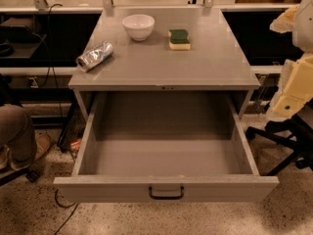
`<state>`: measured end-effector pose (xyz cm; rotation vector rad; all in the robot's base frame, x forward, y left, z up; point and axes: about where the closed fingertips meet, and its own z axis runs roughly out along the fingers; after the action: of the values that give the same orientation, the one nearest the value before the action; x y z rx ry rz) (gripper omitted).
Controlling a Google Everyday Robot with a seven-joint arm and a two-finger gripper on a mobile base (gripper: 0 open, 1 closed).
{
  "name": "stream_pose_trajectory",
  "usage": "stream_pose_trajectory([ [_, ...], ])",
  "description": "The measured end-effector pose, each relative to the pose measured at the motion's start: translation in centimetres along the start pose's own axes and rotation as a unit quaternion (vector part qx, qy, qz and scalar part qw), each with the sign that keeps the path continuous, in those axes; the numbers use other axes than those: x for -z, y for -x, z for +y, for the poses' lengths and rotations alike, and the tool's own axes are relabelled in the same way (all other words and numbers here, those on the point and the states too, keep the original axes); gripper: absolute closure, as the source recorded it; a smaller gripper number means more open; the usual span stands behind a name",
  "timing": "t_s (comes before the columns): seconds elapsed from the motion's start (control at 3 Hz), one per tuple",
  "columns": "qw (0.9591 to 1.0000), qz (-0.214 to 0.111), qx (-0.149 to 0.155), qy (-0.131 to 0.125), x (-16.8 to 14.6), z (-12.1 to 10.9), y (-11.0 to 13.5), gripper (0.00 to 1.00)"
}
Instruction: Close top drawer
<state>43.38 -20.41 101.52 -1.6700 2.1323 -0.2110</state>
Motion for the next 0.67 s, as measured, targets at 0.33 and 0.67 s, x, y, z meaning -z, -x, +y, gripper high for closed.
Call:
stream_pose_trajectory([
  [0.33,1.0000,0.000,0.000,0.000,0.0,0.0,0.0,0.00],
  [0.67,0.9995,0.017,-0.009,0.024,-2.0,1.8,-0.4,0.00],
])
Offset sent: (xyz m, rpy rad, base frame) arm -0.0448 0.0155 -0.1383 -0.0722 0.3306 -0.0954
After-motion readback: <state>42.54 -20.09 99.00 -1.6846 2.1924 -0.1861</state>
